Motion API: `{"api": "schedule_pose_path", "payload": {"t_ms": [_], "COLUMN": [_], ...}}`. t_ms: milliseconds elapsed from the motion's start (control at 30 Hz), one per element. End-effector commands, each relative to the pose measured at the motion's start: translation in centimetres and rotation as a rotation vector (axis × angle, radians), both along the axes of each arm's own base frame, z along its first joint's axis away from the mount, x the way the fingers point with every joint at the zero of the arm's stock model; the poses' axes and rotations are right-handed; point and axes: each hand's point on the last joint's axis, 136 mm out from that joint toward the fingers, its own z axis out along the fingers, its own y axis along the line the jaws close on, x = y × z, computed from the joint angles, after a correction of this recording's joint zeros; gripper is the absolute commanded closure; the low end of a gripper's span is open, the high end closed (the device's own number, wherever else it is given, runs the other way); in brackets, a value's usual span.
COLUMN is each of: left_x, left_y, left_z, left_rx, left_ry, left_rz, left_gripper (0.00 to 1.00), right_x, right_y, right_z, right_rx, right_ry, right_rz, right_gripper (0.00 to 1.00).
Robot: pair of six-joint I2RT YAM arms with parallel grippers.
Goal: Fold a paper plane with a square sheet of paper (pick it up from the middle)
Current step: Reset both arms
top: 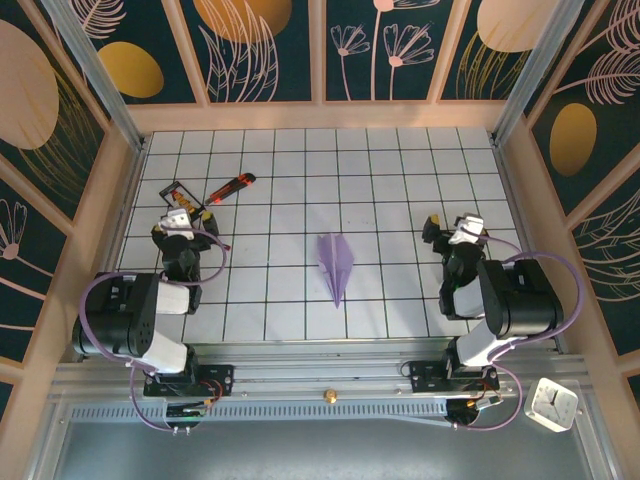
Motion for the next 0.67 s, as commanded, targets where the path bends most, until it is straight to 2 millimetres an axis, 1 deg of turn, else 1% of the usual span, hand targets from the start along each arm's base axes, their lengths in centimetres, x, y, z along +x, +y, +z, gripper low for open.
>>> {"api": "schedule_pose_path", "payload": {"t_ms": [0,100,200,267,333,400,500,533,633], "left_x": [0.2,-0.2,-1.3,-2.3,-2.9,-2.9,-1.8,-1.4,-0.8], "left_y": [-0.7,-0.2,0.4,0.0,-0.9,-1.7,-3.2,-3.3,-2.7], "left_z": [1.8,2.0,2.5,2.9,3.4,3.3,2.8,2.6,2.4], "left_rx": [0.002,-0.002,-0.009,-0.004,0.01,0.024,0.05,0.051,0.04], "left_ry": [-0.091,-0.106,-0.145,-0.181,-0.212,-0.207,-0.164,-0.149,-0.134], "left_rz": [-0.05,-0.021,0.015,-0.013,-0.067,-0.119,-0.205,-0.212,-0.176], "left_gripper": [0.01,0.01,0.01,0.01,0.01,0.01,0.01,0.01,0.01], "right_x": [0.6,0.7,0.7,0.7,0.6,0.7,0.7,0.8,0.7], "right_y": [-0.5,-0.4,-0.3,-0.4,-0.3,-0.3,-0.3,-0.3,-0.3], "right_z": [1.1,1.2,1.2,1.2,1.1,1.2,1.1,1.1,1.1], "right_rx": [0.018,0.012,0.006,0.007,0.006,0.006,0.008,0.009,0.008], "right_ry": [-0.04,-0.04,-0.039,-0.041,-0.039,-0.04,-0.035,-0.037,-0.037], "right_rz": [-0.003,-0.002,-0.003,-0.005,-0.003,-0.003,0.001,-0.001,-0.001], "right_gripper": [0.01,0.01,0.01,0.01,0.01,0.01,0.01,0.01,0.01]}}
